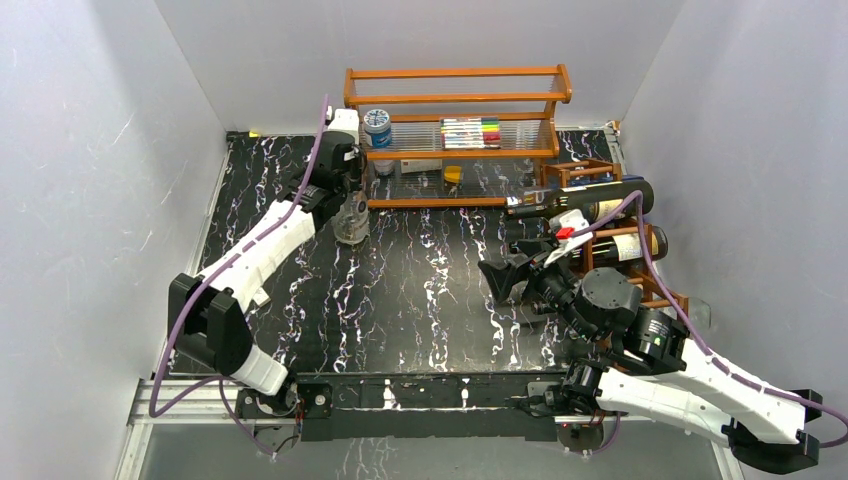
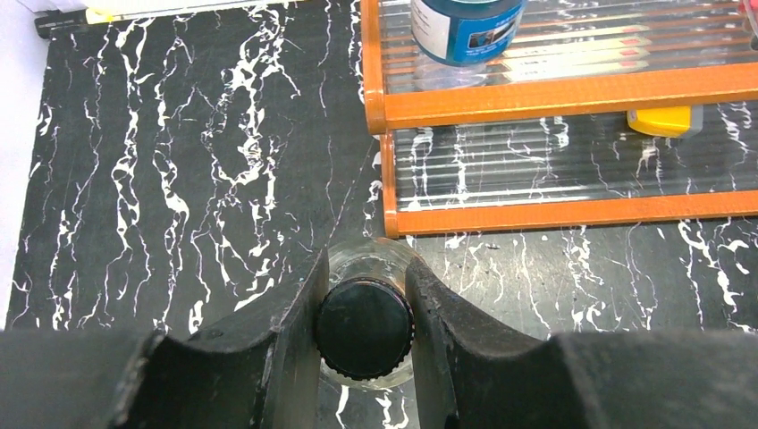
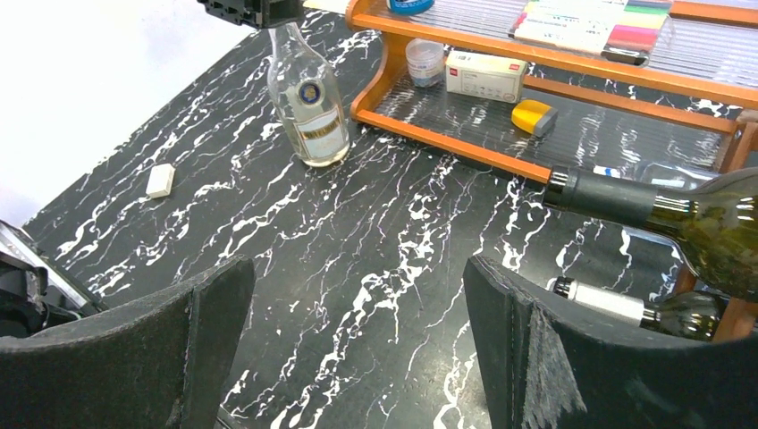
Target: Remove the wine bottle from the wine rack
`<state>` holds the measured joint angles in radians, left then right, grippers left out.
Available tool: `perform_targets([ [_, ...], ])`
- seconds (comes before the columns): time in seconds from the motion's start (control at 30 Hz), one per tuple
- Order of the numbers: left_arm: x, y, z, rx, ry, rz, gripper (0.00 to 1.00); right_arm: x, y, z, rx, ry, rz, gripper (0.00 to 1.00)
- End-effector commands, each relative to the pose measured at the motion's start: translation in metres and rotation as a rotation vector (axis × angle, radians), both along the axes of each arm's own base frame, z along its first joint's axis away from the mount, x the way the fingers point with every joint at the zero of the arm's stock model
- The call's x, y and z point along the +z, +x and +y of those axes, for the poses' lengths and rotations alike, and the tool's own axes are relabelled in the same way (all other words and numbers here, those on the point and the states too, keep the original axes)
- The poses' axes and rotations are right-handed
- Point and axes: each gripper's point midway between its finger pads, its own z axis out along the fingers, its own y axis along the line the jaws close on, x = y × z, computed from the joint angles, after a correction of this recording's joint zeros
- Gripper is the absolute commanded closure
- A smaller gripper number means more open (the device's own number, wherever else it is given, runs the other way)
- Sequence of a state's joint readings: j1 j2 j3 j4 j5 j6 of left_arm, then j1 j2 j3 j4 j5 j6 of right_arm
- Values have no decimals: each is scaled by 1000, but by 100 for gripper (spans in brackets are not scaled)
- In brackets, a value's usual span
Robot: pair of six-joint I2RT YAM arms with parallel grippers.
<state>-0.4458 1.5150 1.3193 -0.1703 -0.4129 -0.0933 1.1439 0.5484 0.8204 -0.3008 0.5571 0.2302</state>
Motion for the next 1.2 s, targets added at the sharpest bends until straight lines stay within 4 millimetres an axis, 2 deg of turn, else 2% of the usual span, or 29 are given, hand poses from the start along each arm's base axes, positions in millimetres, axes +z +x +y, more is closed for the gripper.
perform_targets([
  [0.0, 63, 10, 19, 99, -50, -210, 100, 20, 0, -10, -34, 51, -15, 2],
  [0.07, 57, 6, 23, 112, -51, -204, 97, 22, 0, -12, -36, 52, -14, 2],
  [0.2, 48, -3, 28, 110, -40, -185, 65, 27, 0, -13, -43, 35, -6, 2],
  [0.3, 44, -10, 31, 106, -26, -184, 48, 27, 1, -14, -51, -10, 14, 2],
  [0.4, 51, -20, 33, 86, -33, -207, 25, 26, 3, -18, -72, -64, 39, 2],
  [0.43, 55, -24, 33, 76, -41, -217, 15, 24, 4, -20, -84, -92, 52, 2],
  [0.5, 62, -30, 30, 42, -61, -225, 3, 23, 5, -24, -108, -121, 70, 2],
  [0.77, 106, -69, 0, -214, -177, -327, 2, 23, 5, -42, -179, -186, 133, 2],
  [0.93, 110, -90, -8, -302, -226, -388, 2, 25, 3, -51, -183, -307, 142, 2],
  [1.17, 124, -108, -8, -347, -256, -444, 2, 22, 8, -66, -161, -633, 101, 2],
])
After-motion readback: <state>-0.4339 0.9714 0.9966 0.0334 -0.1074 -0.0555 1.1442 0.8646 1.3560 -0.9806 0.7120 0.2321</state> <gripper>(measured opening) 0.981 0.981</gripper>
